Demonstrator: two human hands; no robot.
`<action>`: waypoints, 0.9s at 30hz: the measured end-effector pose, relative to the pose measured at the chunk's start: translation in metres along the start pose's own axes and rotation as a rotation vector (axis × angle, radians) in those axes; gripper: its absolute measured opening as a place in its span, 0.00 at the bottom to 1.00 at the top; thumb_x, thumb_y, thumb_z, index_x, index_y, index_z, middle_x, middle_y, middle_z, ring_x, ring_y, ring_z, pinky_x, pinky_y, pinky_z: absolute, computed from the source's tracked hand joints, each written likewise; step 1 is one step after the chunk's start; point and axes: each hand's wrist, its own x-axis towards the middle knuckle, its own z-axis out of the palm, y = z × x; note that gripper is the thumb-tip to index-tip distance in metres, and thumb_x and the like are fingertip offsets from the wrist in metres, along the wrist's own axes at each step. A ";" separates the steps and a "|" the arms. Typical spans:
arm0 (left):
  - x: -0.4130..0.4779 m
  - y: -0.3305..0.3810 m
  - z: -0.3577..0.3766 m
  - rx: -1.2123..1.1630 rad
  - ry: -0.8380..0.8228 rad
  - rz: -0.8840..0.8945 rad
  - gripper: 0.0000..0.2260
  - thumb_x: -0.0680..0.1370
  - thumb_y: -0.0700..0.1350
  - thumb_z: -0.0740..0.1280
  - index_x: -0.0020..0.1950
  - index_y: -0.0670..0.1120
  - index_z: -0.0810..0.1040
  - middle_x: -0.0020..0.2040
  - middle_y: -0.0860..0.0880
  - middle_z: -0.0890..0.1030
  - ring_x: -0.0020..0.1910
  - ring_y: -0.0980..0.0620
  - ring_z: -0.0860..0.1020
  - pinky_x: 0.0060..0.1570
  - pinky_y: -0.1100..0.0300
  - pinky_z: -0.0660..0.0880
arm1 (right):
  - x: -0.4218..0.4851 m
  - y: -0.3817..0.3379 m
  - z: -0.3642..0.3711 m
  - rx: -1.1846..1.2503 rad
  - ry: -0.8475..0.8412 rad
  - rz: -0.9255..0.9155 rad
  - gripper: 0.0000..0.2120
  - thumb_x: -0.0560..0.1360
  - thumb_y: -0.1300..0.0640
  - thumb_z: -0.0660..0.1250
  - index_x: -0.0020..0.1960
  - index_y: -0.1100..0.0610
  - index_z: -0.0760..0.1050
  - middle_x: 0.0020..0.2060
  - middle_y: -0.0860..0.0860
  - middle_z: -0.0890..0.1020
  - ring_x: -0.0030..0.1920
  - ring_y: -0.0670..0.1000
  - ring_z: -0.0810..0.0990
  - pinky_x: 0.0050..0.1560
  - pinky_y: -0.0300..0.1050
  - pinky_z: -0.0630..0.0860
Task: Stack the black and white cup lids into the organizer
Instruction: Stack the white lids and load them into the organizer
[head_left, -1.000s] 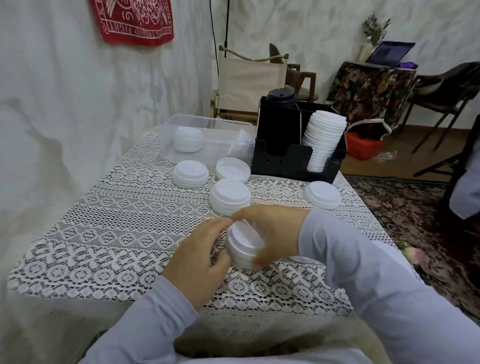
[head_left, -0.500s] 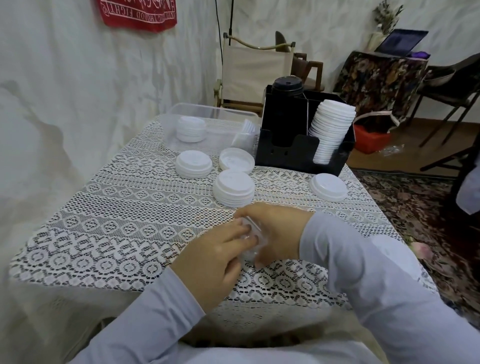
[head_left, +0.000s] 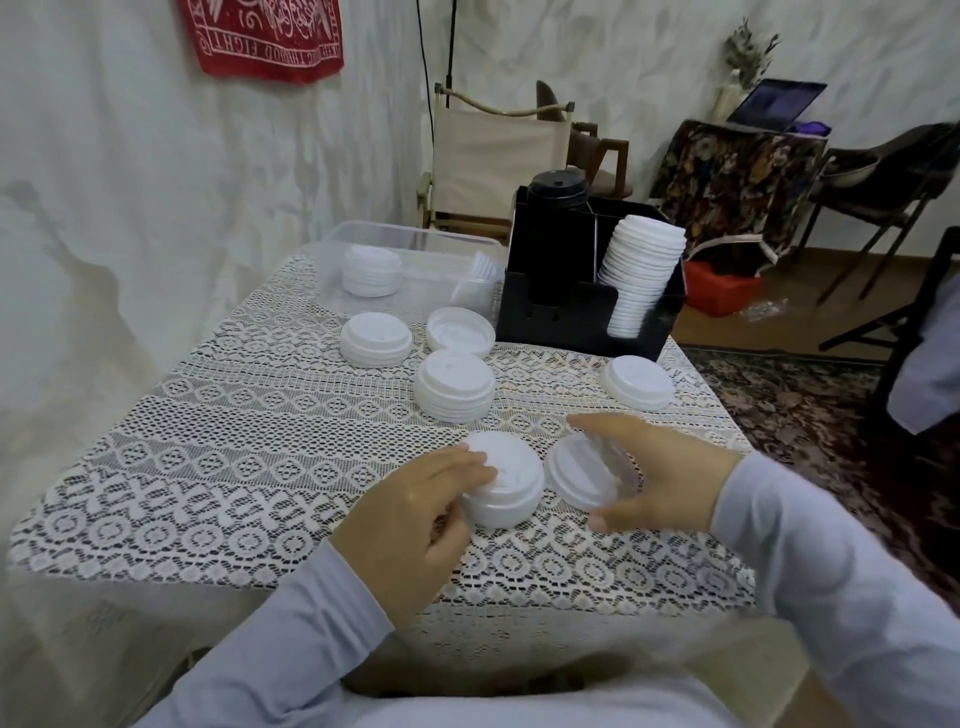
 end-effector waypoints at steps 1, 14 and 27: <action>0.000 0.000 0.000 -0.004 -0.005 0.001 0.20 0.72 0.46 0.56 0.60 0.45 0.80 0.60 0.49 0.79 0.62 0.57 0.73 0.65 0.62 0.64 | 0.002 0.001 0.006 -0.002 0.008 0.005 0.46 0.67 0.45 0.74 0.76 0.47 0.51 0.73 0.46 0.63 0.62 0.47 0.69 0.67 0.47 0.65; 0.004 0.017 -0.010 -0.186 0.241 -0.017 0.17 0.74 0.44 0.59 0.61 0.46 0.76 0.58 0.50 0.79 0.60 0.61 0.73 0.62 0.71 0.67 | -0.004 -0.019 -0.001 0.253 0.397 -0.118 0.43 0.63 0.45 0.77 0.72 0.45 0.60 0.61 0.41 0.69 0.61 0.42 0.67 0.67 0.42 0.66; 0.036 0.040 -0.028 -0.892 0.157 -0.495 0.37 0.66 0.45 0.73 0.73 0.44 0.64 0.59 0.54 0.78 0.55 0.59 0.79 0.52 0.65 0.77 | 0.012 -0.050 0.038 0.392 0.546 -0.226 0.45 0.62 0.46 0.78 0.74 0.51 0.62 0.69 0.45 0.67 0.69 0.48 0.65 0.70 0.49 0.64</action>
